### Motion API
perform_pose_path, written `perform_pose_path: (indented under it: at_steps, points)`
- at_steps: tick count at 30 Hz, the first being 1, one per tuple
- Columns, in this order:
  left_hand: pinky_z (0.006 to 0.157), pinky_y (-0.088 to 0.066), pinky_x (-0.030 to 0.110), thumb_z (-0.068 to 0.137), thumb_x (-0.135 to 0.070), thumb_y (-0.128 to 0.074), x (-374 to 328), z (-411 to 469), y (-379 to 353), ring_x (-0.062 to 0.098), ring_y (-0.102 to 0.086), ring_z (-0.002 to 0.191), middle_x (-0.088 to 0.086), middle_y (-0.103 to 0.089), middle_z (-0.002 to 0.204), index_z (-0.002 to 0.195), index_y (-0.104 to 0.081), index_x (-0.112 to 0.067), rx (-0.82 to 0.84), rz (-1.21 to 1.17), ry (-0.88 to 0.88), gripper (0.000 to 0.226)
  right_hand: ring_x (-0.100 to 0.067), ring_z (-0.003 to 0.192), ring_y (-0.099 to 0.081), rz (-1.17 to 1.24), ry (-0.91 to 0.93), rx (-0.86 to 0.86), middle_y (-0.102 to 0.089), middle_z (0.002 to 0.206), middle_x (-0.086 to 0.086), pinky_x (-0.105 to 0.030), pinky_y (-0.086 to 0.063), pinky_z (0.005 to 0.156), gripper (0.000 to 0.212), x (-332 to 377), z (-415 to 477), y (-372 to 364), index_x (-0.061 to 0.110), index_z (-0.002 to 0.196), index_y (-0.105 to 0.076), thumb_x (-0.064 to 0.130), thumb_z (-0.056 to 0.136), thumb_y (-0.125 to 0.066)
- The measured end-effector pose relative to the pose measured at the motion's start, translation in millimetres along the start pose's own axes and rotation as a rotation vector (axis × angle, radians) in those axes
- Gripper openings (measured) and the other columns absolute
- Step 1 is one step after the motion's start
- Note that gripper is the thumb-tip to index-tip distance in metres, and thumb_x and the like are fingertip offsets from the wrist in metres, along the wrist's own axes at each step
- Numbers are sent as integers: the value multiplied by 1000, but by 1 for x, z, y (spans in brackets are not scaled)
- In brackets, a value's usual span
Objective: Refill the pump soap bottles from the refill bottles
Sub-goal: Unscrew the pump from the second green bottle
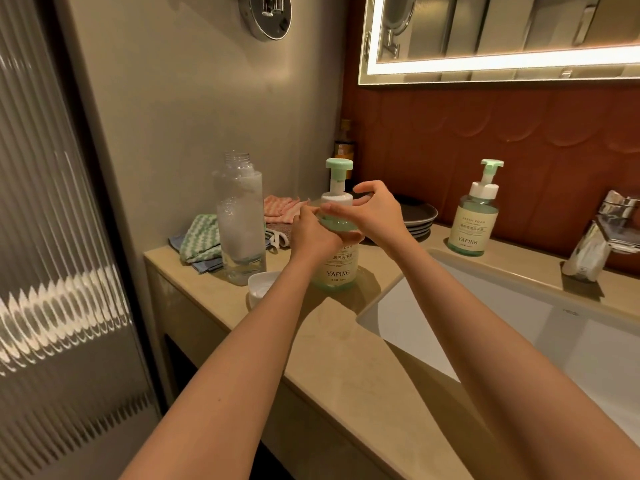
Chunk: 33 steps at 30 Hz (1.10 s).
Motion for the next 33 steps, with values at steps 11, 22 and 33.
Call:
perform_pose_path:
  at_steps: [11,22,33]
  points:
    - [100,-38,41,72,-17,-77,1,0,-4,27,-41,125,9,-43,134,129,-35,-12,8,50,-40,71,-9,92,-55,35,-24,-26,-59,103,5,-22,-47,74,44,-2,-5,-10,18,114,-56,32,75,-72]
    - [101,-42,45,70,-21,-79,7,5,-4,27,-44,124,8,-43,137,131,-35,-15,10,73,-41,75,-10,89,-55,-56,-20,-186,-57,98,5,-23,-45,71,52,0,-8,-9,19,102,-47,43,67,-78]
    - [103,-39,49,75,-17,-75,8,5,-4,29,-40,129,10,-41,140,139,-28,-11,8,82,-20,79,-10,91,-56,-93,18,-95,-55,100,6,-25,-50,74,56,-1,-12,-13,19,109,-48,46,69,-75]
Point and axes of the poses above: each hand's wrist, its own z-axis towards the middle knuckle, its own y-axis out of the back of the hand, x = y × z, the point moved 3 cm from there along z, towards the middle knuckle
